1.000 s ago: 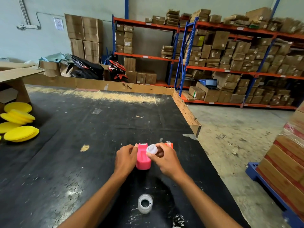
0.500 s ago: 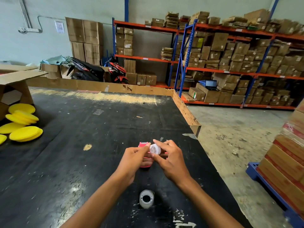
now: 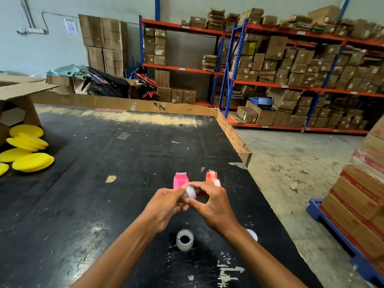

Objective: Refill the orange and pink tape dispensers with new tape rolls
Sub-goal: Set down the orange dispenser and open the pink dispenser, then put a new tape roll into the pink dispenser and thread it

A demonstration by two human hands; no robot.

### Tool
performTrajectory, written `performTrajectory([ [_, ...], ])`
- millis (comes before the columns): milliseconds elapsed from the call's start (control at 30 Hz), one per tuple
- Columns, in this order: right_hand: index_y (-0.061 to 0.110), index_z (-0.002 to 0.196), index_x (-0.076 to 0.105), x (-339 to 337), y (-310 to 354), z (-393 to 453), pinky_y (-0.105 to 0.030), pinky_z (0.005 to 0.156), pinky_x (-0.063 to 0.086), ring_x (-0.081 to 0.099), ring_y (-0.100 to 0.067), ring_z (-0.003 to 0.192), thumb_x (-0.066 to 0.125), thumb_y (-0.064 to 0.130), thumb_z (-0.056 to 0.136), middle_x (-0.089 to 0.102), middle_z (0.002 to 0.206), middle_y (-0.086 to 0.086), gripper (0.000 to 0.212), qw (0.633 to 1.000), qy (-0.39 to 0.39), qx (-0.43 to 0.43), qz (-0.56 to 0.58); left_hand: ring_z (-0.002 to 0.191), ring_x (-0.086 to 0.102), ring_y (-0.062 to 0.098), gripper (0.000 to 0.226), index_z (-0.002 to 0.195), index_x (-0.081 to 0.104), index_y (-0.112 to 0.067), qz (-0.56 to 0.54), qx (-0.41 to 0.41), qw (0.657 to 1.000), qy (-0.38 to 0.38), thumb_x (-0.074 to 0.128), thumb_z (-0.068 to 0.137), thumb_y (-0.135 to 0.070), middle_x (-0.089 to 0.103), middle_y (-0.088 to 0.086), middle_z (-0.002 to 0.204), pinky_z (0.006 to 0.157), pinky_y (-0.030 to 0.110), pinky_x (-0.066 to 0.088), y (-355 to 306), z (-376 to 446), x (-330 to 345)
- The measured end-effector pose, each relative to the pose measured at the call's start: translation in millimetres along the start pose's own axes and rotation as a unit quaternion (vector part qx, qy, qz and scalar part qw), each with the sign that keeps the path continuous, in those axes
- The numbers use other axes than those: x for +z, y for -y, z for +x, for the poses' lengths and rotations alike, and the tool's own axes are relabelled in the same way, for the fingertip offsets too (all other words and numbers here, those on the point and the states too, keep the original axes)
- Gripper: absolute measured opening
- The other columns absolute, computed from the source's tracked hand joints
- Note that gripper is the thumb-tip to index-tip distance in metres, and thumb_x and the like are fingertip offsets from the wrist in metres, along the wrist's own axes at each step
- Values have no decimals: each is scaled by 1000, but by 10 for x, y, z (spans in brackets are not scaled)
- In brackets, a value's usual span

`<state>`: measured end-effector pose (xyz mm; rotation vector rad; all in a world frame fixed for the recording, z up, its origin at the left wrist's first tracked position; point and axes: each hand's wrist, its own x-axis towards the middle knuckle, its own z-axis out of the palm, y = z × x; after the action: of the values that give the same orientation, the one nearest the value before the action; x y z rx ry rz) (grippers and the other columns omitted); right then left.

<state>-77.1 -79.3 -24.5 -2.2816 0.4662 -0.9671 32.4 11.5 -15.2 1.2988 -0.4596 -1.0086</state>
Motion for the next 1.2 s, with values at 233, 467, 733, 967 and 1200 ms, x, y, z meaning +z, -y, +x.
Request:
performTrajectory([
  [233,7,111,69,-139,54,45,-9,83,51,67,8,89,76,4,77,70,101,6,35,993,61,41,96,61,61,14,28,82,71,7,-20,-14,999,48,56,93,-14,69,11,66,59,16,55,-71,-1,-93],
  [467,12,111,70,-256,44,-70,-10,78,52,69,1,85,76,10,78,73,93,5,33,995,69,45,51,66,72,12,20,83,74,4,-68,-32,995,60,57,91,-3,76,12,75,62,17,59,-7,-56,-175],
  [733,23,110,64,-527,51,-312,-31,73,44,61,-18,95,68,29,83,69,100,-1,28,881,349,55,-314,60,71,12,9,93,67,-5,-6,-28,999,15,64,87,-12,75,6,73,55,17,57,38,-77,-323],
  [967,22,101,66,-525,-15,-447,-33,72,43,63,-29,99,66,43,82,69,105,-7,29,849,368,86,-369,73,74,28,15,95,64,5,-44,-17,999,20,66,83,-5,69,17,85,61,21,60,124,-197,-327],
  [1200,20,117,62,-184,214,-400,-37,81,50,61,-23,103,65,50,81,67,111,-5,47,913,304,103,-254,70,75,19,12,92,70,4,18,36,999,1,68,80,2,71,21,90,66,16,58,203,-314,-426],
])
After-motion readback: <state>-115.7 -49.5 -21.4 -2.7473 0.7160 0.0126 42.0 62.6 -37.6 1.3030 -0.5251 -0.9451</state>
